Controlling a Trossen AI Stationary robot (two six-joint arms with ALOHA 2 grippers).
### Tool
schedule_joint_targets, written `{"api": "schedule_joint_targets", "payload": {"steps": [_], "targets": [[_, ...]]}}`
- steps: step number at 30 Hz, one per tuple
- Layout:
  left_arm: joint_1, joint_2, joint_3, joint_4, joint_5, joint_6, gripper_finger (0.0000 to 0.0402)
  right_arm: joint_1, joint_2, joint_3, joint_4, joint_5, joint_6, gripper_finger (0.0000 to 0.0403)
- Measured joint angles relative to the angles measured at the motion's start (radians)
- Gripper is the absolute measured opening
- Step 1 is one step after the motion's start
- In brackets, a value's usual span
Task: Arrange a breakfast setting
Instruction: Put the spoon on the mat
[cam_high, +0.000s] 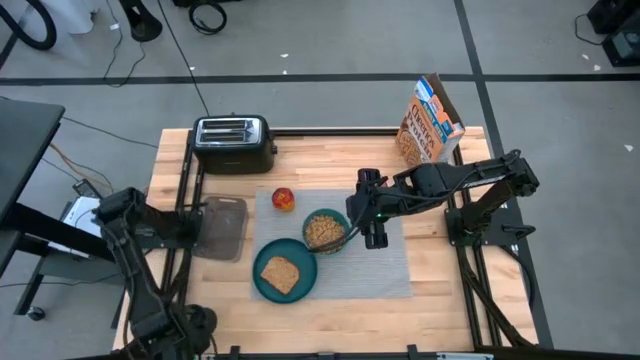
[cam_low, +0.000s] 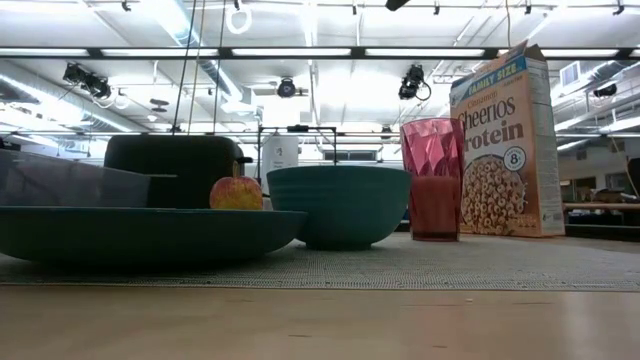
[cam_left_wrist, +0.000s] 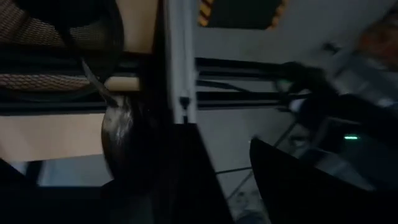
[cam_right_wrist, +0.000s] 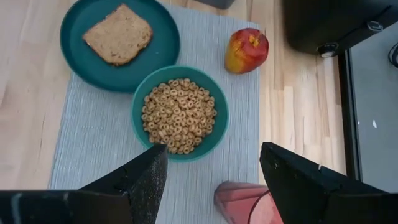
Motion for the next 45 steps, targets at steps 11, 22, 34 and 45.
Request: {"api": "schedule_joint_targets", "payload": {"steps": [11,22,34,45], "targets": [[0.007,0.022,0.006,-0.204,0.015,0.086,0.0189,0.0,0.0,0.0,-0.027,0.006,0.0,0.0261],[0.041,0.019,0.11,-0.329,-0.084,0.335,0.0189,-0.001,0.0,0.0,-0.055,0.031,0.001,0.0261],[-0.075,0.019,0.106,-0.317,-0.153,0.52,0.0189,-0.002,0.0,0.0,-0.066,0.035,0.042,0.0261],[0.007,0.047,0.105,-0.301,-0.128,0.503,0.0189,-0.002,0.001,0.0,-0.075,0.034,0.051,0.0261]]}}
